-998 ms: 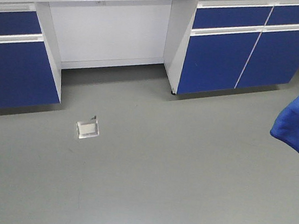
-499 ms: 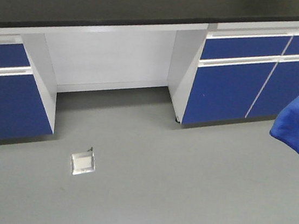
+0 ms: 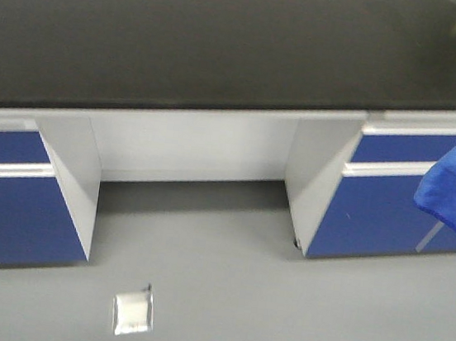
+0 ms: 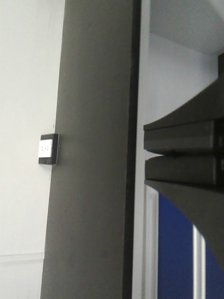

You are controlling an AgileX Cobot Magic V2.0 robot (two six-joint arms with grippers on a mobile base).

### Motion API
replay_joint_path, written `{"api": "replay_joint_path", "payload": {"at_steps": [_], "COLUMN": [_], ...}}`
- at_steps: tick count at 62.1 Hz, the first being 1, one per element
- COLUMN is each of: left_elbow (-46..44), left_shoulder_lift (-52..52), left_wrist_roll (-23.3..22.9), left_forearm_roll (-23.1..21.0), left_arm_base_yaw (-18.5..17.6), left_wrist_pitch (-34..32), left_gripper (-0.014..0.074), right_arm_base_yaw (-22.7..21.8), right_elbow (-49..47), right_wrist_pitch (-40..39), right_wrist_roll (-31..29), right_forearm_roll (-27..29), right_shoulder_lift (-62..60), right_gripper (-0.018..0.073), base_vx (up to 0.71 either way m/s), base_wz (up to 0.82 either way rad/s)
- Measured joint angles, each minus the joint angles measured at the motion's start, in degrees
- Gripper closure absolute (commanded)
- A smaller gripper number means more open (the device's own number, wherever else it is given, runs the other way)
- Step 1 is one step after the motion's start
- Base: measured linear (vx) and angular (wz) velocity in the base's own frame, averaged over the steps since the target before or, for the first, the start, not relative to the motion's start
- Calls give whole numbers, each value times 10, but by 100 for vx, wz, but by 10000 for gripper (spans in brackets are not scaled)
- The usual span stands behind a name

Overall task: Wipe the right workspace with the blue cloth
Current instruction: 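Drive the base to the other bench holding the cloth in the right gripper, then lower the held blue cloth onto the bench top with the right gripper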

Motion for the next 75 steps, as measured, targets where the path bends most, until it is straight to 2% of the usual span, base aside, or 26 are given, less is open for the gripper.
{"api": "replay_joint_path", "payload": {"at_steps": [35,75], "left_elbow": [0,0], "left_shoulder_lift": [0,0], "left_wrist_roll": [0,0], "left_forearm_roll": [0,0], "left_arm_base_yaw": [0,0], "left_wrist_pitch": [0,0], "left_gripper": [602,602], "right_arm_base_yaw": [0,0], "right_elbow": [0,1], "right_wrist_pitch": [0,0], "right_wrist_roll": [0,0], "right_forearm_roll": [0,0], "right_shoulder_lift": [0,0], "right_gripper": [559,559], "base_vx": [38,20], "base_wz": [14,12]}}
